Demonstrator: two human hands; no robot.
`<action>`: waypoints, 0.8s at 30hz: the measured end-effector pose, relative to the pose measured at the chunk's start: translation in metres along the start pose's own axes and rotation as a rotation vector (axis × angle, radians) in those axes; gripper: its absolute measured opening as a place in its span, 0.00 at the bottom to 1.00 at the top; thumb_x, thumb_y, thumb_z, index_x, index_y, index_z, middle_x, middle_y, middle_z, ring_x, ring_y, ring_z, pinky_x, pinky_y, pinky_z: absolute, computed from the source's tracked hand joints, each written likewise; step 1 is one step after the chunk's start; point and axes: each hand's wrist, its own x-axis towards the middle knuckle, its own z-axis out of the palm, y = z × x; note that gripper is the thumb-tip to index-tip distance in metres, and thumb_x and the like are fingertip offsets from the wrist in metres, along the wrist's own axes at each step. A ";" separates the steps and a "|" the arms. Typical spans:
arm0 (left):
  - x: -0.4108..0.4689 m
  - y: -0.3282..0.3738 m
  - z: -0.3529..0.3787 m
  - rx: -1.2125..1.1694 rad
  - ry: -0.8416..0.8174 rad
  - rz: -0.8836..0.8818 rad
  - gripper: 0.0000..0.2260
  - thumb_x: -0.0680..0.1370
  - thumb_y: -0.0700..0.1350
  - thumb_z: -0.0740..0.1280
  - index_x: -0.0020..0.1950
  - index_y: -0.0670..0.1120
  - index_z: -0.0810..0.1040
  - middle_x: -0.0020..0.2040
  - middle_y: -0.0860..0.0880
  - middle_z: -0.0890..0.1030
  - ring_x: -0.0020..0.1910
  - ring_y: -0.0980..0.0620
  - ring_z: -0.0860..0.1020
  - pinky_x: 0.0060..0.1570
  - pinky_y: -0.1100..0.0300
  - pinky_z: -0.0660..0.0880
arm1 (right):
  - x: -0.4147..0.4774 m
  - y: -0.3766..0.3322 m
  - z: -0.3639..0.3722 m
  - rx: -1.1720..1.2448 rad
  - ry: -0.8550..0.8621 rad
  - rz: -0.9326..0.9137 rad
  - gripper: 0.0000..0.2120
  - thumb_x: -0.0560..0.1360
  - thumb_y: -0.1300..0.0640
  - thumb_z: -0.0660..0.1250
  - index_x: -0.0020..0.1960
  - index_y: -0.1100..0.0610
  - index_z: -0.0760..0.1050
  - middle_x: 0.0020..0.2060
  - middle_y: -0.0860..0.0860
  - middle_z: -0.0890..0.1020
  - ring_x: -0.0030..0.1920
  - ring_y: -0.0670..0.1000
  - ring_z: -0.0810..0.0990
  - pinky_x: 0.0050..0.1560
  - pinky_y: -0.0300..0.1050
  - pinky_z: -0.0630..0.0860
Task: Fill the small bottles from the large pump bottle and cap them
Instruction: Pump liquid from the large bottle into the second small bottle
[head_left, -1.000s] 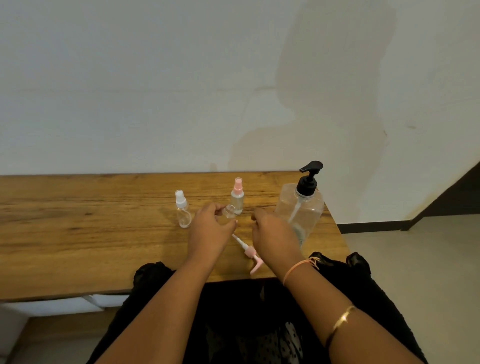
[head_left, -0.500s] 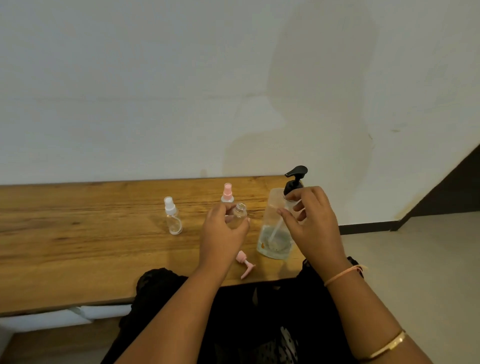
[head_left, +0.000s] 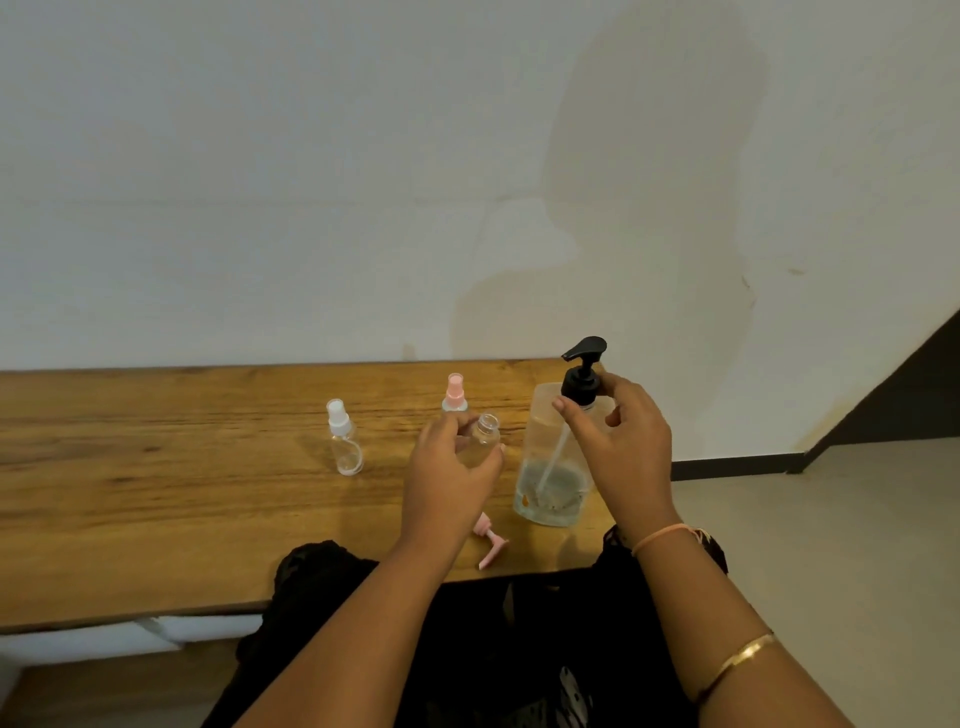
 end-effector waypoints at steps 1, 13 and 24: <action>0.000 0.001 0.000 0.004 -0.008 0.010 0.13 0.72 0.45 0.72 0.54 0.54 0.74 0.56 0.54 0.75 0.55 0.58 0.74 0.51 0.63 0.74 | 0.002 0.000 0.002 0.019 0.002 0.002 0.14 0.72 0.50 0.71 0.57 0.48 0.74 0.44 0.39 0.74 0.43 0.42 0.70 0.41 0.29 0.65; 0.005 0.007 0.005 -0.079 0.007 0.166 0.17 0.72 0.48 0.72 0.58 0.60 0.73 0.56 0.56 0.73 0.53 0.64 0.74 0.46 0.80 0.68 | 0.012 0.004 0.016 0.132 -0.082 -0.043 0.10 0.73 0.51 0.71 0.52 0.45 0.73 0.42 0.40 0.76 0.36 0.42 0.68 0.38 0.35 0.66; 0.008 0.019 0.006 -0.147 -0.022 0.218 0.20 0.72 0.53 0.70 0.60 0.69 0.68 0.57 0.56 0.72 0.55 0.68 0.73 0.47 0.78 0.71 | 0.009 -0.014 0.007 0.132 0.066 -0.365 0.21 0.74 0.55 0.60 0.67 0.56 0.69 0.62 0.48 0.73 0.62 0.45 0.73 0.61 0.35 0.70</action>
